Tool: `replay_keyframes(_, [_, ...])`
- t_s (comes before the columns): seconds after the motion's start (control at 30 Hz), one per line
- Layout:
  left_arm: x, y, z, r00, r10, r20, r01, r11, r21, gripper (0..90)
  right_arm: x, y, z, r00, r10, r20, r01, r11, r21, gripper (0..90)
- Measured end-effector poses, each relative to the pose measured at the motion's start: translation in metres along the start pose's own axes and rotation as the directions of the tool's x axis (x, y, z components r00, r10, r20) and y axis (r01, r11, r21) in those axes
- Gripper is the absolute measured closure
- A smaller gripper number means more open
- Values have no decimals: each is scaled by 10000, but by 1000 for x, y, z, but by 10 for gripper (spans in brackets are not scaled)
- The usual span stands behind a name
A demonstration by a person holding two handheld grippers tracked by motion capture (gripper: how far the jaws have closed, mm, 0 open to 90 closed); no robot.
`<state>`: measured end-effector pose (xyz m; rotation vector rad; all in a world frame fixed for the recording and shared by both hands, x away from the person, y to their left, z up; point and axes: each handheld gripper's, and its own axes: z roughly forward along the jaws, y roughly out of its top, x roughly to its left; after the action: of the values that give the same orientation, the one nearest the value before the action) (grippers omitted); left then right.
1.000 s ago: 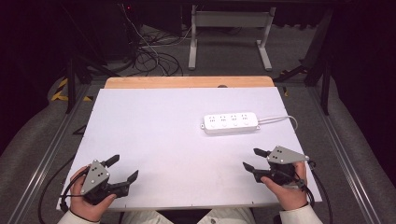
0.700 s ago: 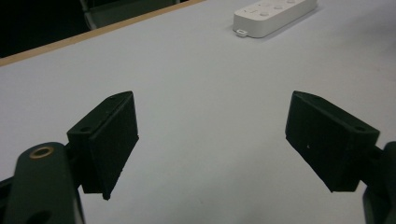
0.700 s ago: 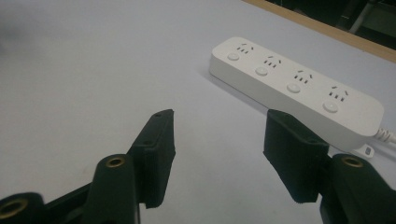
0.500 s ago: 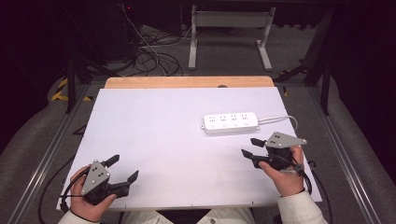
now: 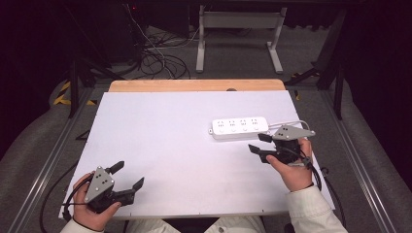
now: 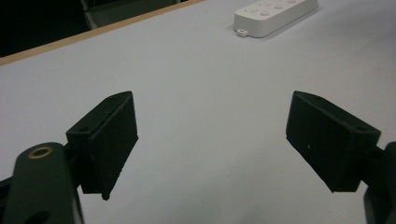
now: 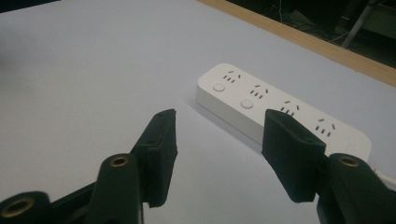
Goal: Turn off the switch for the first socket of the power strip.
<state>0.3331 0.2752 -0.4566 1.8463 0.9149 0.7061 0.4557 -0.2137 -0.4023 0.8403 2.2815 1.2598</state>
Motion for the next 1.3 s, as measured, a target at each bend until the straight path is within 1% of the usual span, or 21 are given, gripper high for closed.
replay_keyframes(0.17, [0, 0, 0, 10000, -4, -3, 4, 10000, 7, 169, -5, 6, 4, 9999, -76, 106, 75, 9999, 102, 450])
replay_keyframes(0.27, [0, 0, 0, 10000, -11, 1, 11, 10000, 4, 169, -9, 10, 6, 9999, -20, 153, 19, 9999, 108, 451])
replay_keyframes(0.33, [1, 0, 0, 10000, 16, -19, -16, 10000, -5, 169, -12, 12, 7, 9998, 55, 193, -57, 9999, 134, 457])
replay_keyframes(0.43, [0, 0, 0, 10000, -57, -6, 57, 10000, -33, 168, -16, 15, 10, 9994, 187, 294, -191, 9997, 126, 467])
replay_keyframes(0.57, [1, 0, 0, 10000, -29, -1, 29, 10000, -31, 168, -22, 19, 13, 9989, 243, 395, -250, 9995, 188, 479])
replay_keyframes(0.8, [0, 0, 0, 9999, -107, -11, 107, 9999, -46, 168, -36, 24, 21, 9968, 526, 600, -541, 9983, 231, 497])
replay_keyframes(1.13, [0, -1, 0, 9998, -175, -2, 175, 9998, -59, 168, -57, 25, 36, 9907, 920, 1003, -972, 9941, 486, 568])
replay_keyframes(1.17, [1, 0, 0, 10000, -57, -31, 57, 10000, -43, 168, -59, 25, 38, 9902, 921, 1048, -979, 9939, 516, 575])
replay_keyframes(1.3, [1, -1, 0, 9999, -136, -15, 136, 9999, -59, 168, -66, 23, 45, 9891, 881, 1179, -961, 9933, 642, 605])
